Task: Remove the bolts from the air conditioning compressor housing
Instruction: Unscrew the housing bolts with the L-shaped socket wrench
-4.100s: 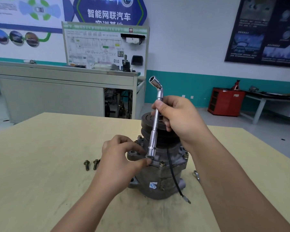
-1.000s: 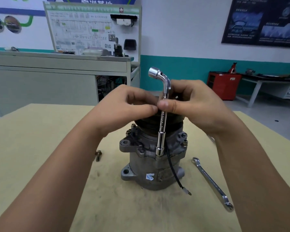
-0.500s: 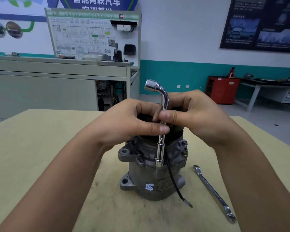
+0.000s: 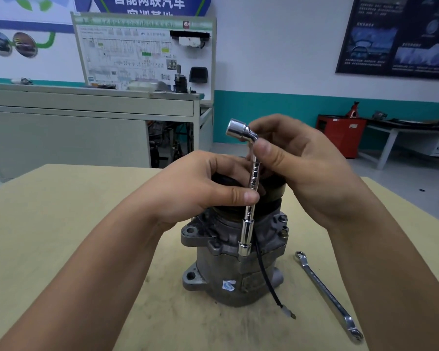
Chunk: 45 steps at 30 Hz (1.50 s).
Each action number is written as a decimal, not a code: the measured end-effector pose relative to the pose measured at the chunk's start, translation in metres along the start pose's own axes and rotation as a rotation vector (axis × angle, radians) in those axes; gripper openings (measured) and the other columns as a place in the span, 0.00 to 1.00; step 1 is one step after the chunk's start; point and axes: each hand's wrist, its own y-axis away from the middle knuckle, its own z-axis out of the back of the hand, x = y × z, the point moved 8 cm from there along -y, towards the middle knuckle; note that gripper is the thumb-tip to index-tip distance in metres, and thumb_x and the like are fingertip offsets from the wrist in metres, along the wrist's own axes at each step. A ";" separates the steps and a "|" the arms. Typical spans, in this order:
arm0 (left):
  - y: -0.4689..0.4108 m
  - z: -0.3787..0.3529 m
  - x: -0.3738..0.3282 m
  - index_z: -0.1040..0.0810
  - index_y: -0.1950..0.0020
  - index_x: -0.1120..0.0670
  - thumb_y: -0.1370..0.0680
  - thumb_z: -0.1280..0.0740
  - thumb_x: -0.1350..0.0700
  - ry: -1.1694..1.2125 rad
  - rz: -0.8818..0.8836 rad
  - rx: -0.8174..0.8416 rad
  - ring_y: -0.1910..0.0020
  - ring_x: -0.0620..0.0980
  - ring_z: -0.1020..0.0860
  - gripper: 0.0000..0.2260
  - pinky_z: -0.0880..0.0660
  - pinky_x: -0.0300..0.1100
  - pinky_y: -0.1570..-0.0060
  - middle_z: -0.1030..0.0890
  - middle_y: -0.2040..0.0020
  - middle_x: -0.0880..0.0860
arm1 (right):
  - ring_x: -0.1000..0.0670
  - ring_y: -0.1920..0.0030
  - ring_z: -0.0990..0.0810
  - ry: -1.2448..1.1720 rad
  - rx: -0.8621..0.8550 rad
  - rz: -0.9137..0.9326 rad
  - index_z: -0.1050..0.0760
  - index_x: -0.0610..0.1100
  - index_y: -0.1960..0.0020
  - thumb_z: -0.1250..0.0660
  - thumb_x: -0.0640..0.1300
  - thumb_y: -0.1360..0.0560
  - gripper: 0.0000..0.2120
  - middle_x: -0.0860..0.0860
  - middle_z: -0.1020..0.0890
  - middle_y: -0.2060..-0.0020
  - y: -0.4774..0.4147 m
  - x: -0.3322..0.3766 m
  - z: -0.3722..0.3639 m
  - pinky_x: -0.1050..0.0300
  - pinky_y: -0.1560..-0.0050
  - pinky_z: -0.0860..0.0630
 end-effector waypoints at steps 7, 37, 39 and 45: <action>0.000 0.002 0.004 0.15 0.58 0.47 0.35 0.27 0.55 0.035 0.017 0.020 0.56 0.44 0.18 0.08 0.25 0.36 0.52 0.15 0.58 0.48 | 0.60 0.62 0.22 0.138 0.016 0.051 0.22 0.47 0.52 0.38 0.44 0.26 0.07 0.57 0.20 0.66 0.001 0.010 -0.010 0.68 0.59 0.27; -0.002 -0.003 0.004 0.17 0.53 0.54 0.28 0.33 0.50 -0.011 -0.022 0.026 0.49 0.57 0.18 0.10 0.24 0.54 0.43 0.16 0.53 0.57 | 0.57 0.71 0.29 -0.134 -0.165 -0.047 0.21 0.41 0.51 0.43 0.37 0.20 0.11 0.52 0.28 0.73 0.003 0.009 -0.018 0.68 0.69 0.32; -0.003 -0.003 0.004 0.17 0.52 0.51 0.29 0.33 0.49 -0.045 -0.028 0.002 0.47 0.55 0.19 0.10 0.25 0.54 0.41 0.16 0.52 0.56 | 0.58 0.72 0.28 -0.144 -0.135 -0.121 0.22 0.39 0.50 0.43 0.37 0.20 0.11 0.52 0.27 0.73 0.003 0.009 -0.017 0.68 0.72 0.31; -0.002 -0.002 -0.004 0.15 0.60 0.45 0.31 0.28 0.46 -0.133 -0.095 -0.057 0.55 0.38 0.19 0.05 0.25 0.32 0.53 0.15 0.58 0.42 | 0.57 0.71 0.29 0.271 -0.185 -0.192 0.24 0.40 0.61 0.41 0.52 0.20 0.18 0.57 0.28 0.77 -0.004 0.018 -0.020 0.61 0.66 0.35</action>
